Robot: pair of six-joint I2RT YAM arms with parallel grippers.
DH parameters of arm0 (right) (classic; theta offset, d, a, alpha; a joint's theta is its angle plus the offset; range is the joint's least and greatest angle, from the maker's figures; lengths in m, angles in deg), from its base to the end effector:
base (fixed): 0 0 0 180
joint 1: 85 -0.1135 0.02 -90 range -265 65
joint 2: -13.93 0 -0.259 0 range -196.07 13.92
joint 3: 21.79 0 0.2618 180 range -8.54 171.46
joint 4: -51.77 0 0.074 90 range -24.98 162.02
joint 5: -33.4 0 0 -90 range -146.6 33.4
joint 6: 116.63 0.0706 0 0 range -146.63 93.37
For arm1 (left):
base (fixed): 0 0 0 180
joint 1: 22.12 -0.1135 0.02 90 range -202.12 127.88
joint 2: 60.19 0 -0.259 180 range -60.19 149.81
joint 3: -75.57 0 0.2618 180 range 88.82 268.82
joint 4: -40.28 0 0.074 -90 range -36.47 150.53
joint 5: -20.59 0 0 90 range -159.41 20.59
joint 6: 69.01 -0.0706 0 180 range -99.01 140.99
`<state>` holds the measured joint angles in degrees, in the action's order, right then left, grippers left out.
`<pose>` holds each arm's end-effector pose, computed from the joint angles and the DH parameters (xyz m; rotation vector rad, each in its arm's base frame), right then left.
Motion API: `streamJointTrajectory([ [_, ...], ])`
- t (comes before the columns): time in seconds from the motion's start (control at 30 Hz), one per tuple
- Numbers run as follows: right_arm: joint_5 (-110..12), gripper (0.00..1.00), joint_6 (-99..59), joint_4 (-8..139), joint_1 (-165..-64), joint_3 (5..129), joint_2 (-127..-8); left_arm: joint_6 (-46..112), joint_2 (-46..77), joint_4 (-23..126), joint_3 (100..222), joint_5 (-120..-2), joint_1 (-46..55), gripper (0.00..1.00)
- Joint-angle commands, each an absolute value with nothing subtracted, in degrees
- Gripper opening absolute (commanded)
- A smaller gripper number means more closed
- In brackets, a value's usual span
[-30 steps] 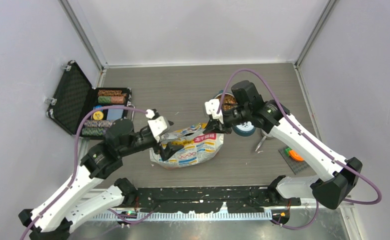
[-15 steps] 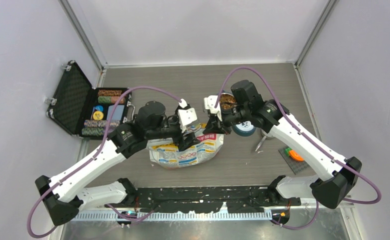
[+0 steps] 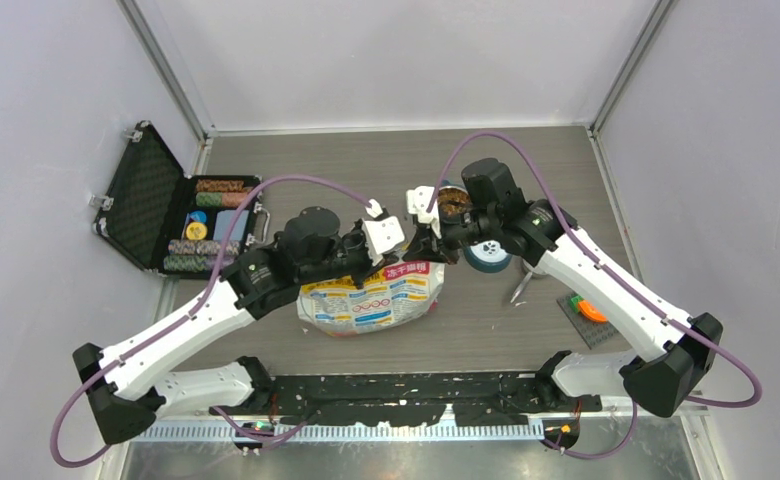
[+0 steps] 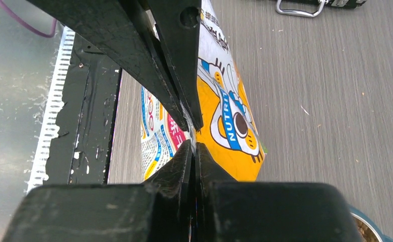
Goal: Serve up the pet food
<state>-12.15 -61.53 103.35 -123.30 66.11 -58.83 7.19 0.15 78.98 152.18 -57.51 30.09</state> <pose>0.2017 0.2223 0.3553 -1.5875 1.4168 0.8823 0.1573 -0.2266 0.3573 1.2091 1.6048 -0.6384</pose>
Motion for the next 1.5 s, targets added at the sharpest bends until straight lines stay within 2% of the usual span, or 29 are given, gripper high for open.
streamJointTrajectory([
  [0.0,-14.33,0.05,-59.63,96.24,-121.29,68.08,-54.95,10.94,-4.45,87.19,149.40,-72.50,29.04,0.00],
  [0.1,-11.92,0.05,-63.14,97.57,-121.21,67.96,-55.05,12.08,-5.28,85.75,148.21,-68.06,29.03,0.00],
  [0.13,-10.73,0.09,-63.43,97.59,-121.21,67.90,-55.06,12.40,-5.37,84.91,148.00,-66.98,29.04,0.00],
  [0.17,-10.33,0.16,-63.65,97.57,-121.21,67.63,-54.89,12.35,-5.34,83.91,147.81,-65.94,29.04,0.00],
  [0.2,-9.45,0.30,-64.39,98.05,-121.21,67.52,-54.76,12.15,-5.14,83.62,147.93,-64.77,29.04,0.00],
  [0.27,-9.47,0.39,-65.27,98.04,-121.21,67.16,-53.90,12.06,-4.64,83.37,148.48,-63.11,29.04,0.00],
  [0.33,-9.85,0.43,-66.22,97.87,-121.21,66.09,-52.87,11.94,-4.02,83.37,148.92,-61.71,29.04,0.00],
  [0.57,-9.13,0.48,-71.05,101.63,-121.21,66.43,-53.80,12.19,-3.52,81.92,149.52,-58.87,29.03,0.00],
  [0.8,-8.89,0.49,-74.12,105.83,-121.81,68.69,-56.86,11.53,-2.94,82.77,151.66,-58.82,29.02,0.00],
  [0.97,-8.66,0.49,-73.92,105.70,-122.02,69.02,-57.56,11.68,-1.73,83.37,153.64,-59.18,29.02,0.00],
  [1.1,-9.35,0.44,-75.02,103.63,-122.68,67.68,-58.65,13.11,-0.60,83.10,155.09,-56.91,29.04,0.00],
  [1.17,-10.22,0.32,-75.99,103.58,-122.78,67.60,-59.54,15.17,0.95,82.73,155.53,-55.00,29.04,0.00],
  [1.2,-11.21,0.12,-76.01,103.23,-122.79,67.72,-59.81,15.83,2.39,85.27,157.11,-54.67,29.04,0.00],
  [1.27,-12.37,0.06,-75.57,103.22,-122.79,68.23,-60.34,17.79,5.00,90.08,159.98,-57.48,29.04,0.00],
  [1.37,-14.20,0.05,-72.10,102.41,-122.75,68.72,-60.32,20.38,5.37,93.69,160.34,-64.61,29.08,0.00],
  [1.47,-21.52,0.05,-68.24,97.47,-122.55,67.28,-58.61,24.81,3.35,99.40,159.53,-79.48,29.12,0.00],
])
